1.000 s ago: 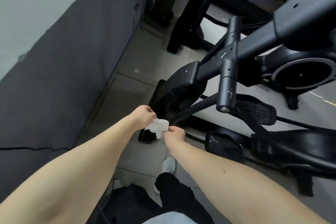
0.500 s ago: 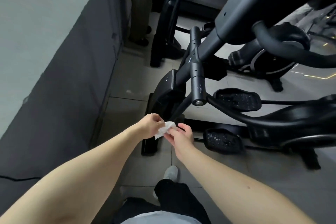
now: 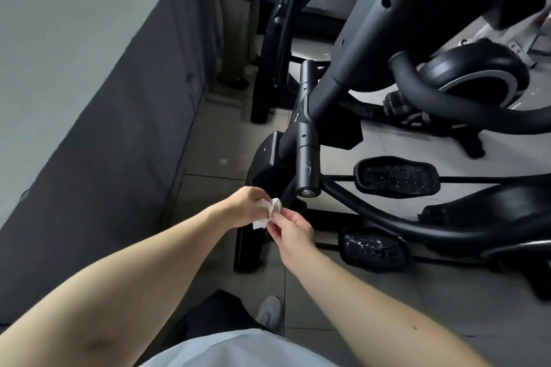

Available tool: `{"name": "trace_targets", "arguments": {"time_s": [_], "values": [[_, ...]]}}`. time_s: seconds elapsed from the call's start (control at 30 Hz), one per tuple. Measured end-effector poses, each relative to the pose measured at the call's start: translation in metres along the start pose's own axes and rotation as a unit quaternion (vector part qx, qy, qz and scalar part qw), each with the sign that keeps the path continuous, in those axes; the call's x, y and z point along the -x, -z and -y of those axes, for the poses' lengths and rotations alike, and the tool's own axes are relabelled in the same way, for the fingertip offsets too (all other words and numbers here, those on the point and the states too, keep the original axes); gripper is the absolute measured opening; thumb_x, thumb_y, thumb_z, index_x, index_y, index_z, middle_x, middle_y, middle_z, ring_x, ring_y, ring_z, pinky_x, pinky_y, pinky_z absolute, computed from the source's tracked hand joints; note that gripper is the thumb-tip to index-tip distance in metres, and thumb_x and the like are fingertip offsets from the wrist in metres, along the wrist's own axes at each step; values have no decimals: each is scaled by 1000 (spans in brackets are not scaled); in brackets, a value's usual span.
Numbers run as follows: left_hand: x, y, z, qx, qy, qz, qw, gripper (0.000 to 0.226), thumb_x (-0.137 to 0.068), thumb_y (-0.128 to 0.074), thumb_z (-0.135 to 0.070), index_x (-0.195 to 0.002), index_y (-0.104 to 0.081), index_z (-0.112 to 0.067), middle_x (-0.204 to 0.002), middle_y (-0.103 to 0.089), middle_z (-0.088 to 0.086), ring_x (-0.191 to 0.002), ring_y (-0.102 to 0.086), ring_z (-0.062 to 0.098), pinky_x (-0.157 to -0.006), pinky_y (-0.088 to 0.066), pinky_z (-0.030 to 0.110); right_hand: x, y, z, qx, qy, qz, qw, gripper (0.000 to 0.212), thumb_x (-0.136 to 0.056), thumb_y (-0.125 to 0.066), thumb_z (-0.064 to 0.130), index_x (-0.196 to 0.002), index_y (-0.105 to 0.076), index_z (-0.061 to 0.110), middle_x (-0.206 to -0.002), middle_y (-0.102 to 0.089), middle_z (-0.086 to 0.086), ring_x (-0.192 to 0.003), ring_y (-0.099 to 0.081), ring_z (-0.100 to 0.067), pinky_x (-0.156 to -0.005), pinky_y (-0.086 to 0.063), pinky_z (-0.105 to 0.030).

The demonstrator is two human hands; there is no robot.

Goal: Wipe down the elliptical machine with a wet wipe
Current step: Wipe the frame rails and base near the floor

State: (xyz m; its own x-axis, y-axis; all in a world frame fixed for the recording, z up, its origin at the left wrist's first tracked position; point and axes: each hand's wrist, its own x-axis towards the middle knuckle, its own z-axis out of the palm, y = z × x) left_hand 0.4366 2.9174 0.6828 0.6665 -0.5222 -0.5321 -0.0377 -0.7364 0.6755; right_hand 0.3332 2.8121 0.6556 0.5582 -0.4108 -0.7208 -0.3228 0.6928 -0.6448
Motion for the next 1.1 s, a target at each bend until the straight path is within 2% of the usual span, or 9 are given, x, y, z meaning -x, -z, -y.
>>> {"name": "trace_targets", "arguments": {"time_s": [0.17, 0.4, 0.6, 0.67, 0.77, 0.87, 0.93, 1.0, 1.1], "values": [[-18, -4, 0, -6, -1, -10, 1000, 13, -85, -75, -24, -97, -71, -22, -97, -70, 1, -79, -66, 14, -62, -53, 23, -18, 1, 4, -10, -17, -59, 998, 14, -91, -70, -6, -103, -68, 0, -103, -74, -16, -84, -74, -21, -72, -60, -26], [-51, -3, 22, 21, 18, -9, 1000, 10, -91, -67, -23, -98, -68, -18, -87, -71, 1, -81, -69, 21, -65, -51, 26, -39, -16, -10, -78, -20, -149, 985, 17, -90, -68, -9, -104, -64, -1, -97, -74, -19, -68, -76, -22, -63, -59, -23], [-94, 12, 40, 8, 4, -94, 996, 17, -90, -66, -35, -93, -57, -20, -85, -63, -6, -76, -60, 13, -64, -44, 30, -63, -56, -11, -153, 22, -253, 955, 16, -91, -67, -8, -98, -61, 5, -101, -73, -17, -70, -75, -20, -64, -60, -21], [-108, 16, 46, 11, -43, -59, 997, 16, -92, -66, -34, -92, -60, -19, -84, -64, -8, -77, -61, 14, -67, -45, 30, -70, -70, -13, -177, 33, -285, 941, 17, -91, -67, -8, -103, -62, 3, -100, -73, -17, -68, -75, -19, -61, -59, -20], [-126, 17, 57, 43, -107, 74, 991, 19, -88, -65, -39, -87, -69, -21, -86, -71, -6, -83, -67, 16, -80, -54, 35, -79, -86, -17, -184, 41, -315, 930, 15, -90, -69, -6, -102, -65, 2, -95, -75, -15, -67, -75, -19, -58, -57, -20], [-136, 18, 64, 14, -151, 132, 980, 35, -85, -60, -54, -80, -72, -21, -82, -68, -1, -78, -66, 20, -76, -55, 42, -83, -97, -19, -163, 48, -329, 929, 12, -92, -67, -7, -94, -69, 5, -96, -74, -16, -79, -76, -23, -67, -60, -23], [-140, 17, 67, 35, -149, 130, 980, 35, -87, -60, -55, -75, -71, -23, -82, -65, 1, -75, -64, 18, -68, -50, 38, -83, -97, -19, -150, 41, -323, 934, 17, -93, -65, -8, -97, -74, 6, -100, -75, -14, -91, -74, -23, -76, -60, -25], [-145, 13, 68, 66, -138, 115, 981, 27, -91, -65, -45, -69, -65, -30, -80, -62, -7, -72, -60, 9, -65, -42, 25, -80, -94, -17, -141, 36, -309, 940, 25, -94, -59, -10, -101, -77, 5, -101, -76, -11, -93, -73, -19, -77, -59, -23], [-149, 3, 63, 149, -123, 68, 979, 11, -94, -69, -36, -89, -70, -27, -88, -62, -12, -82, -61, 6, -71, -41, 16, -79, -81, -17, -124, 41, -328, 936, 31, -94, -53, -13, -97, -77, 6, -101, -75, -10, -91, -72, -17, -77, -59, -25]]}}
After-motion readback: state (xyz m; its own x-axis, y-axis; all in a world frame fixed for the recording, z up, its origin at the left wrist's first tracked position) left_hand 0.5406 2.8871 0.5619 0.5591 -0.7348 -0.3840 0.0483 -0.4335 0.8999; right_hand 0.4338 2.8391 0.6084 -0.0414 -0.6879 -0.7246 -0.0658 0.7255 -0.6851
